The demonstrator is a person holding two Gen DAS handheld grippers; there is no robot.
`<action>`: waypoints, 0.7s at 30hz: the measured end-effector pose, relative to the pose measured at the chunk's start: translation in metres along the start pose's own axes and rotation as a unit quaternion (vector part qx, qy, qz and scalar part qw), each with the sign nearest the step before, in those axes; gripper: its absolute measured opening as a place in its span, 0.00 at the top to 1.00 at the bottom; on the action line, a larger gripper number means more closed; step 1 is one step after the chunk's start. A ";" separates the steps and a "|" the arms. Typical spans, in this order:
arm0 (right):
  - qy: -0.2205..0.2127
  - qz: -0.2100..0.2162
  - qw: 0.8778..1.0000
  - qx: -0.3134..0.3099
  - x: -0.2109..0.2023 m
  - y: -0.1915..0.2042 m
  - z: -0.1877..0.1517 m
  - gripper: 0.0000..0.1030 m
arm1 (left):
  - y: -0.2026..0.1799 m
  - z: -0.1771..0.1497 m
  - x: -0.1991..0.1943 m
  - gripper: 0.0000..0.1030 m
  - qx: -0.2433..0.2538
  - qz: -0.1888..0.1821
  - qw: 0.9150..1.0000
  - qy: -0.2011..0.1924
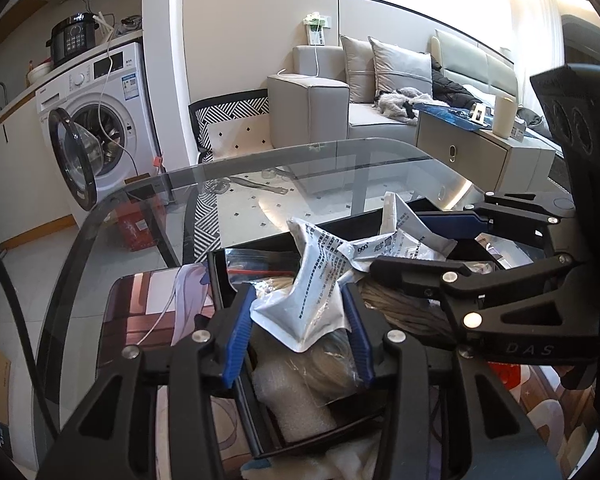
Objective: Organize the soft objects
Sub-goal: 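Carry both sachets over the black box and open both tools, then move both tools back toward the plush toy and red-white bag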
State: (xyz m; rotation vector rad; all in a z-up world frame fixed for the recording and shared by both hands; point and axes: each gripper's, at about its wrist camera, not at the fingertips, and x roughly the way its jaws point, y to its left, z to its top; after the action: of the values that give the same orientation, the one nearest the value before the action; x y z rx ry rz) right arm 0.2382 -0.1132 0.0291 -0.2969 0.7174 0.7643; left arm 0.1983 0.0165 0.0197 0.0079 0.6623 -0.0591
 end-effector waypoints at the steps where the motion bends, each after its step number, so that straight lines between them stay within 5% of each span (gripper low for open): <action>1: 0.001 0.000 1.000 -0.001 -0.001 0.000 0.000 0.44 | 0.001 0.000 -0.001 0.56 -0.003 -0.003 1.000 0.001; 7: -0.018 -0.008 1.000 0.002 -0.024 -0.004 -0.003 0.20 | 0.002 -0.002 -0.014 0.48 -0.005 -0.009 1.000 -0.003; 9: -0.027 -0.012 1.000 0.005 -0.034 -0.004 -0.005 0.11 | 0.002 -0.003 -0.021 0.37 -0.004 -0.007 1.000 -0.008; 18: -0.053 -0.016 0.998 0.009 -0.075 0.006 -0.021 0.01 | 0.011 -0.009 -0.046 0.02 -0.028 0.002 0.999 -0.027; 21: -0.056 -0.015 0.998 0.018 -0.087 0.006 -0.029 0.01 | 0.014 -0.014 -0.055 0.00 -0.033 0.006 0.999 -0.032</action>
State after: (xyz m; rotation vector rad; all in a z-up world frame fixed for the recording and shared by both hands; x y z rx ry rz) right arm 0.1757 -0.1689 0.0681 -0.2291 0.6184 0.7328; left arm 0.1474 0.0336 0.0419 -0.0536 0.5990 -0.0265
